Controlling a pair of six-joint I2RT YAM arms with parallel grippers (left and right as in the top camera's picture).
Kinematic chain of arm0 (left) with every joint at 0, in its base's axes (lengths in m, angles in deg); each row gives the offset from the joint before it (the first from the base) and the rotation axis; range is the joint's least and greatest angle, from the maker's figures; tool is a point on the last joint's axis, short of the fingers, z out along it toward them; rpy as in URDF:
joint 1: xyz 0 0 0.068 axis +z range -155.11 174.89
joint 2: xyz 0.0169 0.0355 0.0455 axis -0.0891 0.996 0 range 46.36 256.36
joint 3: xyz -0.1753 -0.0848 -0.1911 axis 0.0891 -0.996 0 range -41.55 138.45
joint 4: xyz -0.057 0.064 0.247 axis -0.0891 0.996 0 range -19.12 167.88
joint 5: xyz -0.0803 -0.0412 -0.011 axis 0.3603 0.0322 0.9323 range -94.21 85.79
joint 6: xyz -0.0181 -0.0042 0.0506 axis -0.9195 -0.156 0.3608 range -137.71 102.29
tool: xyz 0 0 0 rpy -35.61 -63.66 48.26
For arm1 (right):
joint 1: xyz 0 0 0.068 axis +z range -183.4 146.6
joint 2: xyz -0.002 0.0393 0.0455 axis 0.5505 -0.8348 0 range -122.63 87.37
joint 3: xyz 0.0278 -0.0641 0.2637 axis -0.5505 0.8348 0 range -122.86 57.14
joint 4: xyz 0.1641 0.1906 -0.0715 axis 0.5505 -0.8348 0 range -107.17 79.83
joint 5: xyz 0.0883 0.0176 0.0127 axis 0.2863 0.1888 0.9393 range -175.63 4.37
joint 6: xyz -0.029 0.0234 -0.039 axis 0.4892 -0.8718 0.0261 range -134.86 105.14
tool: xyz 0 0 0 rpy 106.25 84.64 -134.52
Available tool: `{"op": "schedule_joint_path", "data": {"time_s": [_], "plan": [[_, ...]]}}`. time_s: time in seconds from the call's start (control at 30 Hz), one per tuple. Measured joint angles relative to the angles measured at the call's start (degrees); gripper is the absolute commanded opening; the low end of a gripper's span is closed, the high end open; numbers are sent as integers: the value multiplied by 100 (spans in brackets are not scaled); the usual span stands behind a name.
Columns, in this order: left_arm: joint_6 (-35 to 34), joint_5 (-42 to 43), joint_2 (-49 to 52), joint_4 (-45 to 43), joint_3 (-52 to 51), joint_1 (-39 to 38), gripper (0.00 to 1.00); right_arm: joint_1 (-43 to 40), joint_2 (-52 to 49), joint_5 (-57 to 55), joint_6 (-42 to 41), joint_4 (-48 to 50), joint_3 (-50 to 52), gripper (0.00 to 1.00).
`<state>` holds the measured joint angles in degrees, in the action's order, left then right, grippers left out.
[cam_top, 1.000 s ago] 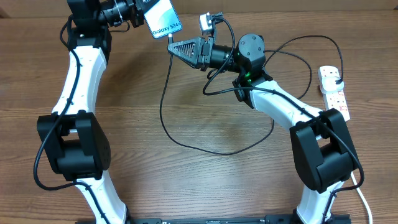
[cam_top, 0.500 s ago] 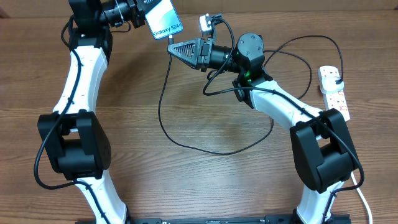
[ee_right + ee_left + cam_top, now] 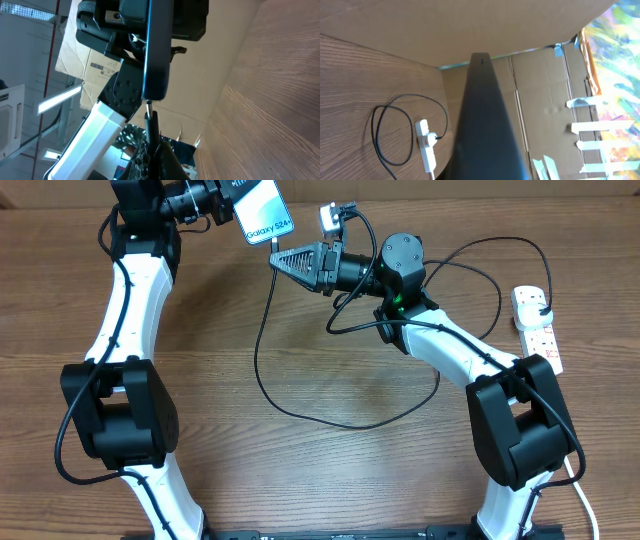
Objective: Plug charger to phone and switch on socket
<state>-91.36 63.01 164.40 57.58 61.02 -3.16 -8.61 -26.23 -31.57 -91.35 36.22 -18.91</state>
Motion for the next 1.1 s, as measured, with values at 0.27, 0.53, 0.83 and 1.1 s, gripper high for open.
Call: {"op": "schedule_joint_path", "data": {"time_s": [0.27, 0.53, 0.83, 1.1], "plan": [[168, 234, 0, 0, 0, 7, 4, 0, 0, 225, 2, -17, -2, 4], [212, 560, 0, 0, 0, 46, 4, -2, 0, 479, 0, -15, -2, 4], [361, 852, 0, -2, 0, 55, 4, 31, 0, 671, 2, -22, -2, 4], [376, 920, 0, -2, 0, 55, 4, 37, 0, 710, 9, -22, -2, 4]]}}
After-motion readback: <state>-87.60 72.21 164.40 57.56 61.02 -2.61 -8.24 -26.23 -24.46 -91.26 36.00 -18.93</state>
